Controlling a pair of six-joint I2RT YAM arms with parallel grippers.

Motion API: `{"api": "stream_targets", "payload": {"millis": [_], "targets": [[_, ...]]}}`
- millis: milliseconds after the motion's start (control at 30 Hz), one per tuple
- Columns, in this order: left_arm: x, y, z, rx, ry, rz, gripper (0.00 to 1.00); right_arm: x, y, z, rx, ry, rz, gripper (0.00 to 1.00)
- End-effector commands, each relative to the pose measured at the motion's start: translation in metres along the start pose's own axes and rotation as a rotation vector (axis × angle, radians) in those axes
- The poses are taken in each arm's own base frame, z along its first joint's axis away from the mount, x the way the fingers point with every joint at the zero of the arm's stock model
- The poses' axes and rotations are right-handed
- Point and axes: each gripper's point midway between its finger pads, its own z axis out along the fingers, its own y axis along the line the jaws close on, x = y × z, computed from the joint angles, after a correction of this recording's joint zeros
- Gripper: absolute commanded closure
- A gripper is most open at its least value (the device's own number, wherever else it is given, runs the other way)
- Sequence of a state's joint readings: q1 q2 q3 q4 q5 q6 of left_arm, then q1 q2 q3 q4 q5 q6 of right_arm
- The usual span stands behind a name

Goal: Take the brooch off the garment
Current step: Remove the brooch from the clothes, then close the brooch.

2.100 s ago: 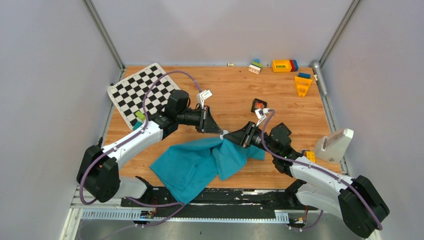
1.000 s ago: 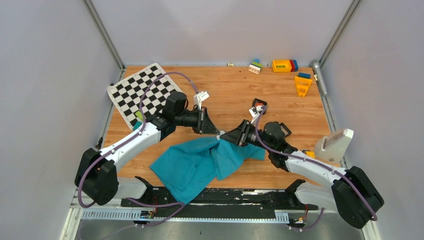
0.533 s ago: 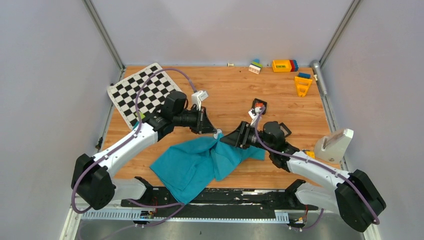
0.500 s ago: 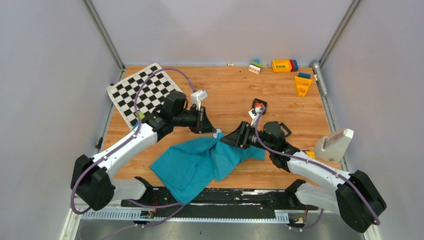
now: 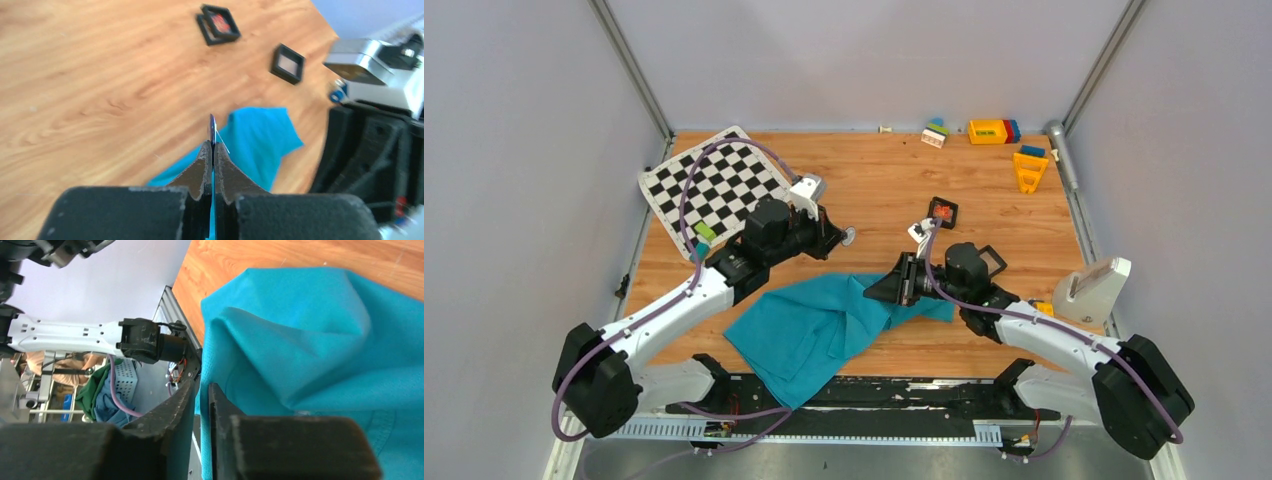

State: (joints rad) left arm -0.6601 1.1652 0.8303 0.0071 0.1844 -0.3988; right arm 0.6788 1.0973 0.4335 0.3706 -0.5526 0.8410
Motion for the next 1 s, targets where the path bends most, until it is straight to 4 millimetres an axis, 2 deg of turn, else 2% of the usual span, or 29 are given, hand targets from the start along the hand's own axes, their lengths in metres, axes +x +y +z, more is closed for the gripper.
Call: {"api": "stream_targets", "payload": {"millis": [0,33,67,133,167,267,300,400,600,700,833,967], "targets": [[-0.047,0.025,-0.005,-0.158,-0.257,0.119,1.00,-0.006,0.027,-0.001,-0.093,0.023,-0.100,0.84],[-0.053,0.027,-0.007,-0.171,-0.293,0.106,1.00,-0.005,0.025,-0.001,-0.082,0.027,-0.101,0.80],[-0.051,0.031,-0.007,-0.178,-0.300,0.075,1.00,-0.005,0.020,-0.002,-0.051,0.027,-0.099,0.69],[-0.055,0.023,-0.008,-0.111,-0.306,0.037,1.00,-0.007,0.007,-0.005,0.035,0.008,-0.098,0.51],[-0.060,0.018,-0.011,-0.086,-0.310,0.031,1.00,-0.010,0.002,-0.007,0.068,-0.008,-0.108,0.48],[-0.053,-0.007,-0.016,0.038,-0.243,0.012,1.00,-0.019,0.003,-0.019,0.095,-0.050,-0.144,0.46],[-0.052,-0.019,-0.020,0.100,-0.228,0.019,1.00,-0.023,0.006,-0.024,0.096,-0.067,-0.155,0.46],[-0.054,-0.036,-0.037,0.173,-0.240,0.010,1.00,-0.039,0.021,-0.037,0.090,-0.139,-0.200,0.46],[-0.055,-0.040,-0.068,0.185,-0.321,-0.008,1.00,-0.058,0.048,-0.045,0.046,-0.209,-0.244,0.46],[-0.048,-0.050,-0.075,0.236,-0.291,-0.041,1.00,-0.064,0.060,-0.044,0.014,-0.210,-0.246,0.46],[-0.035,-0.072,-0.080,0.364,-0.220,-0.113,1.00,-0.070,0.080,-0.042,-0.069,-0.217,-0.245,0.39],[-0.023,-0.084,-0.082,0.447,-0.165,-0.193,1.00,-0.072,0.096,-0.046,-0.150,-0.251,-0.221,0.36]]}}
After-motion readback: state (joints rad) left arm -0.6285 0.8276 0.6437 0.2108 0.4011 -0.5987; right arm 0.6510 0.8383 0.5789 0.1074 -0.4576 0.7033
